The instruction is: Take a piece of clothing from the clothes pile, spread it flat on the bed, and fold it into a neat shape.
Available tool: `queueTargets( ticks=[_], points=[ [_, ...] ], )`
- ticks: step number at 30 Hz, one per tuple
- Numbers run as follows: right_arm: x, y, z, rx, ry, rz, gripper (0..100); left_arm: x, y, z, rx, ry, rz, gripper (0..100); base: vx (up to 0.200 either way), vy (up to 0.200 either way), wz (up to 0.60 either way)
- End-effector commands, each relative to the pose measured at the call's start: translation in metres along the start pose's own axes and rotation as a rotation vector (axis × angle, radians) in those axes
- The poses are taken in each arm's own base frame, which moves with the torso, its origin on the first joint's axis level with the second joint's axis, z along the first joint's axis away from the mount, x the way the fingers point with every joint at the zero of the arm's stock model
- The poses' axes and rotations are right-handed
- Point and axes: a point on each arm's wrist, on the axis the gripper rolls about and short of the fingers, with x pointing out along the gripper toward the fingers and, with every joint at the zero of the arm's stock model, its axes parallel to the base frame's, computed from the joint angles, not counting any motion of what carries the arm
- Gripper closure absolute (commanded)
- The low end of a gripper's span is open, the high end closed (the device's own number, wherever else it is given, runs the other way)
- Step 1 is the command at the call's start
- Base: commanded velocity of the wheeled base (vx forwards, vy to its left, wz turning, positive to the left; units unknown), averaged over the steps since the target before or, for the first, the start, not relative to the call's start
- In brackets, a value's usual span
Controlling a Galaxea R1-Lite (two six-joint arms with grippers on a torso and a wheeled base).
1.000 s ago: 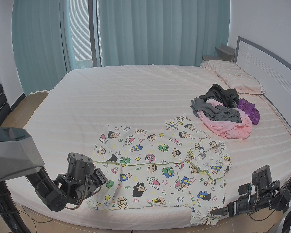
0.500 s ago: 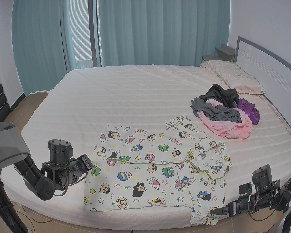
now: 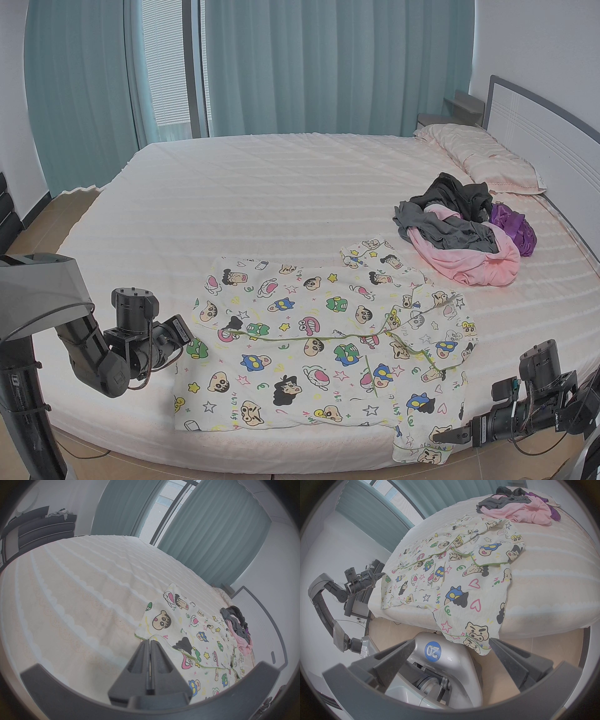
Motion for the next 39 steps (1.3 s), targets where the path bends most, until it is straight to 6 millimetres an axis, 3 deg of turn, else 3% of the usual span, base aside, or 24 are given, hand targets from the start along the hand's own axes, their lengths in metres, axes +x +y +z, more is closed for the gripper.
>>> queueTargets(
  ticks=[1,7,8,12,18,26,29,33,39],
  points=[
    [0.001,0.0,0.0,-0.001,0.004,0.001,0,0.016,0.009,-0.004,-0.008,0.013,0.03,100,0.0,0.0,0.0],
    [0.001,0.0,0.0,-0.001,0.004,0.001,0,0.022,0.015,-0.004,-0.016,0.013,0.049,100,0.0,0.0,0.0],
    [0.001,0.0,0.0,0.0,0.005,0.0,0,0.022,0.015,-0.004,-0.016,0.013,0.049,0,0.0,0.0,0.0],
    [0.001,0.0,0.0,0.0,0.007,0.0,0,0.023,0.016,-0.002,-0.02,0.007,0.052,0,0.0,0.0,0.0],
    [0.0,0.0,-0.001,0.001,0.004,-0.002,0,0.018,0.023,0.02,-0.061,-0.058,0.058,0,0.0,0.0,0.0],
    [0.001,0.0,0.0,-0.002,0.005,-0.001,0,0.017,0.01,0.035,-0.156,-0.078,-0.035,0,0.0,0.0,0.0],
    [0.001,0.0,0.0,0.0,0.005,-0.001,0,0.03,0.002,0.031,-0.208,-0.011,-0.122,0,0.0,0.0,0.0],
    [0.001,0.0,0.0,0.001,0.008,-0.002,0,0.054,0.005,0.022,-0.208,0.045,-0.103,0,0.0,0.0,0.0],
    [0.002,0.0,0.0,-0.002,0.009,0.0,0,0.067,0.004,0.015,-0.186,0.083,-0.085,0,0.0,0.0,0.0]
  ],
)
